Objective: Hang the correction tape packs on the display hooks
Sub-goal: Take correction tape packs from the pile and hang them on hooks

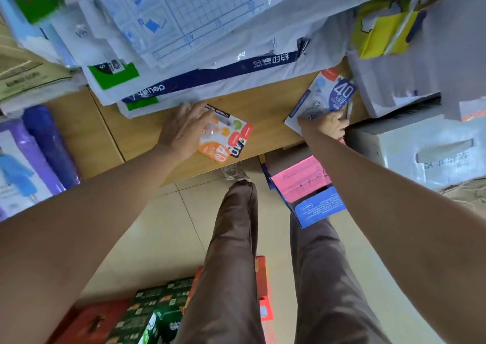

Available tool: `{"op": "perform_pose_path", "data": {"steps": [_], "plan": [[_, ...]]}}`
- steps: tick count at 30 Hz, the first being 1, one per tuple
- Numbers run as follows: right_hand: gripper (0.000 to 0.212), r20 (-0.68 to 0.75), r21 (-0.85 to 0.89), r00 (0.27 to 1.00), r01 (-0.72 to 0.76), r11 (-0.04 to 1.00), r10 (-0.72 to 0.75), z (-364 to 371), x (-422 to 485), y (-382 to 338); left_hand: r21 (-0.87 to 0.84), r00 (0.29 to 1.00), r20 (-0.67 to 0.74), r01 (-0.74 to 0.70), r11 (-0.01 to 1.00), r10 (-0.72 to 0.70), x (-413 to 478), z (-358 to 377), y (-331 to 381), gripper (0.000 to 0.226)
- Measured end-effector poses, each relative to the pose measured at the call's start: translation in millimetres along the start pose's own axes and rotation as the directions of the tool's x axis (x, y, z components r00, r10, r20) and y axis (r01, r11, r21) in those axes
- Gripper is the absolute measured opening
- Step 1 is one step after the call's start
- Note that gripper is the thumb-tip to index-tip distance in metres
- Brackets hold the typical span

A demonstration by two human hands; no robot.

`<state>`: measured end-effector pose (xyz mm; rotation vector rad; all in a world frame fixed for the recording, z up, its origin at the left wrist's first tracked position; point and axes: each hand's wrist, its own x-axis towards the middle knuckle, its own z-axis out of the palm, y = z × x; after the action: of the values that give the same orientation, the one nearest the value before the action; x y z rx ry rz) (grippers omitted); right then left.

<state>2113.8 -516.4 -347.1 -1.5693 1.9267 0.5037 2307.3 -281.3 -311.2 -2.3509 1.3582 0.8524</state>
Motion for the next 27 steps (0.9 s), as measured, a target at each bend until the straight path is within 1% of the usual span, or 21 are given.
{"op": "perform_pose_path", "data": {"steps": [3, 5, 7, 9, 12, 13, 14, 16, 17, 21, 22, 25, 27], "plan": [[0.081, -0.067, -0.025, 0.997, -0.044, 0.999, 0.042, 4.5, 2.1, -4.2, -0.059, 0.996, -0.058, 0.069, 0.996, -0.072, -1.9, 8.3, -6.6, 0.075], [0.077, -0.080, -0.006, 0.996, -0.042, 0.999, 0.041, 6.8, 3.2, -4.0, -0.116, 0.984, -0.116, 0.121, 0.986, -0.134, -6.0, 13.0, -9.8, 0.066], [0.082, -0.067, 0.029, 0.998, -0.013, 1.000, 0.015, 8.4, 4.6, -1.2, -0.176, 0.960, -0.158, 0.202, 0.964, -0.230, -10.6, 18.3, -10.5, 0.058], [0.092, -0.054, 0.072, 0.999, 0.000, 0.997, 0.004, 7.5, 4.6, 1.6, -0.242, 0.934, -0.165, 0.273, 0.931, -0.317, -16.7, 22.2, -7.1, 0.052], [0.096, -0.040, 0.114, 0.999, 0.014, 0.993, -0.009, 4.8, 1.9, 2.4, -0.391, 0.890, -0.196, 0.315, 0.865, -0.413, -28.8, 23.7, 3.1, 0.037], [0.094, -0.040, 0.129, 0.999, 0.030, 0.991, -0.025, 4.1, 1.5, 2.5, -0.456, 0.881, -0.183, 0.317, 0.832, -0.436, -32.6, 23.6, 6.7, 0.034], [0.093, -0.041, 0.147, 0.998, 0.056, 0.988, -0.050, 4.2, 1.6, 3.4, -0.539, 0.874, -0.145, 0.324, 0.778, -0.464, -36.5, 23.2, 11.1, 0.033], [0.089, -0.046, 0.175, 0.993, 0.116, 0.978, -0.109, 5.0, 0.4, 7.5, -0.676, 0.851, -0.045, 0.360, 0.643, -0.524, -42.8, 23.7, 21.2, 0.042], [0.087, -0.059, 0.185, 0.989, 0.143, 0.972, -0.134, 5.7, -0.8, 9.9, -0.703, 0.842, -0.021, 0.371, 0.607, -0.539, -45.5, 24.4, 25.8, 0.046], [0.070, -0.125, 0.183, 0.967, 0.243, 0.953, -0.223, 11.1, -10.3, 18.4, -0.763, 0.825, 0.010, 0.372, 0.528, -0.565, -55.5, 26.9, 41.9, 0.040], [0.071, -0.125, 0.177, 0.963, 0.258, 0.950, -0.238, 12.6, -13.5, 19.4, -0.782, 0.820, 0.021, 0.370, 0.501, -0.572, -57.3, 27.5, 44.9, 0.039], [0.088, -0.112, 0.122, 0.953, 0.293, 0.948, -0.280, 16.1, -17.8, 23.6, -0.818, 0.829, 0.030, 0.342, 0.463, -0.559, -60.6, 29.2, 50.9, 0.037], [0.080, -0.093, 0.068, 0.939, 0.336, 0.939, -0.330, 15.9, -16.3, 24.1, -0.824, 0.842, 0.024, 0.322, 0.466, -0.539, -60.6, 29.1, 51.7, 0.032]]}}
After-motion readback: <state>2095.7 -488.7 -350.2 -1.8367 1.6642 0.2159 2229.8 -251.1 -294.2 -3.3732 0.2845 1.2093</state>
